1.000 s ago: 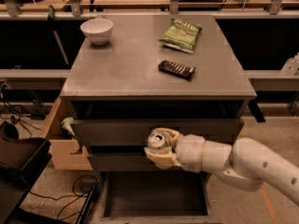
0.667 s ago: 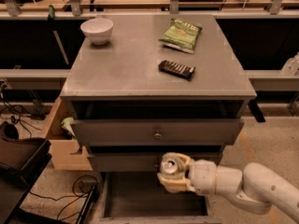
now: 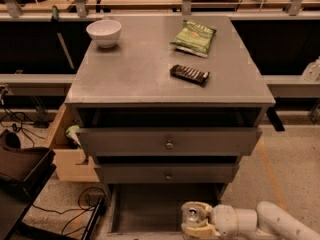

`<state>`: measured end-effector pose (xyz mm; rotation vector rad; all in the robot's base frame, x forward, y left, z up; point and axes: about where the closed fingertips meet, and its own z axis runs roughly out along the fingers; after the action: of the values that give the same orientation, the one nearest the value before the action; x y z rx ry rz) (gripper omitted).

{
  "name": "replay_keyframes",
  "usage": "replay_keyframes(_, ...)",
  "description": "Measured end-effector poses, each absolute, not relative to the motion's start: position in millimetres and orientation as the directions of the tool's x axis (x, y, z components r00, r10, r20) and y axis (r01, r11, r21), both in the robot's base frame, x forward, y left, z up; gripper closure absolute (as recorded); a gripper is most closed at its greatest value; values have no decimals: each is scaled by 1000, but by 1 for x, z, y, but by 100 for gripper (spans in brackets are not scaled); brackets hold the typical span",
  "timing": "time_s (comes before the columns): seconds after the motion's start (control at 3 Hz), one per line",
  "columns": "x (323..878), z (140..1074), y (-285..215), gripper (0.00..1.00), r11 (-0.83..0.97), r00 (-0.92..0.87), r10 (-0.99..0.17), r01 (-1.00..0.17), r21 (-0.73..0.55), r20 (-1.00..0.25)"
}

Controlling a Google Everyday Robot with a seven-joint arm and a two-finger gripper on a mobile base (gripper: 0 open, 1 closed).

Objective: Place 7up can into bottom drawer

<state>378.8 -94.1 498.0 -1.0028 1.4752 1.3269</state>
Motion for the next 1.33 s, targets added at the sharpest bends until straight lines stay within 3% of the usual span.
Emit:
replay_keyframes(0.33, 391, 457, -83, 100, 43, -346, -32, -938, 345, -938)
replay_keyframes(0.67, 391, 457, -83, 100, 43, -346, -31, -938, 344, -938)
replay_keyframes(1.33, 442, 401, -69, 100, -8, -295, -24, -955, 296, -955)
